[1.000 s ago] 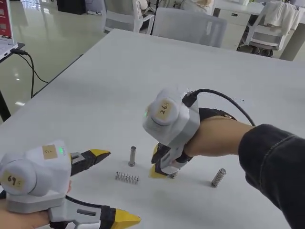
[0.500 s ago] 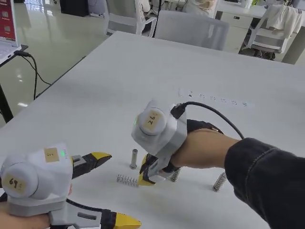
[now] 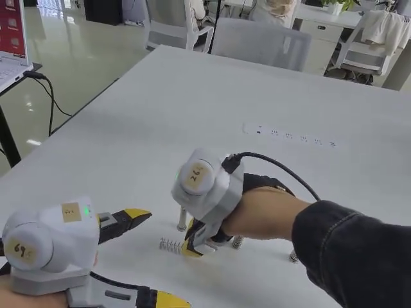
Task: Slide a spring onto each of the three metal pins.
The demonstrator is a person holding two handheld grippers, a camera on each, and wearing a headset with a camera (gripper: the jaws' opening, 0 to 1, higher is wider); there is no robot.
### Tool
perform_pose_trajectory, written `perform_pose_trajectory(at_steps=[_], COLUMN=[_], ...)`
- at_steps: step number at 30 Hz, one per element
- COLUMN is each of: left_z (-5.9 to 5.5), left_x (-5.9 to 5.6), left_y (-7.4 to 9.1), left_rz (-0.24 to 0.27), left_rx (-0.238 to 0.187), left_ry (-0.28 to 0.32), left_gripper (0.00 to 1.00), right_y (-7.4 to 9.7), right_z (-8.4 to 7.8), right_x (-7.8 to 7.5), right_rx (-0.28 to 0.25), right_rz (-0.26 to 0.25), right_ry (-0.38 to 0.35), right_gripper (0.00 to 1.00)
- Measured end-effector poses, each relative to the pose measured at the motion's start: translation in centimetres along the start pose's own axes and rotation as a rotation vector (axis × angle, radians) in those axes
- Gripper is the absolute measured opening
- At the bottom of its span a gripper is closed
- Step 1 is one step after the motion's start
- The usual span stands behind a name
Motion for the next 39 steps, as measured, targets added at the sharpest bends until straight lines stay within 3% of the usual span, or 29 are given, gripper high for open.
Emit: perform_pose_trajectory(at_steps=[7,22,39], left_z=[0.2,0.0,0.1], left_x=[-0.1,-0.1,-0.3], left_y=[-0.1,-0.1,-0.1], left_rz=[-0.003,-0.002,-0.011], left_rx=[-0.003,0.002,0.006], left_ry=[-0.004,-0.003,-0.015], left_gripper=[0.91,0.9,0.85], right_y=[-0.7,-0.5,2.6], right_z=[-0.2,-0.1,-1.0], right_x=[0.0,0.3,1.1], right_rx=[0.02,0.007,-0.009], right_rz=[-0.008,-0.011,-0.025], right_ry=[-0.004,-0.021,-0.001], right_gripper=[0.08,0.08,0.07])
Point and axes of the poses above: the centre of the closed fingertips' face, and the gripper's own axes: y roughly backward along the fingers, x roughly to its left, z roughly out of its top, the point moved 6 cm from there along y, roughly backward along the fingers, and after that the axes turned 12 degrees about x, right-handed, at the moved point
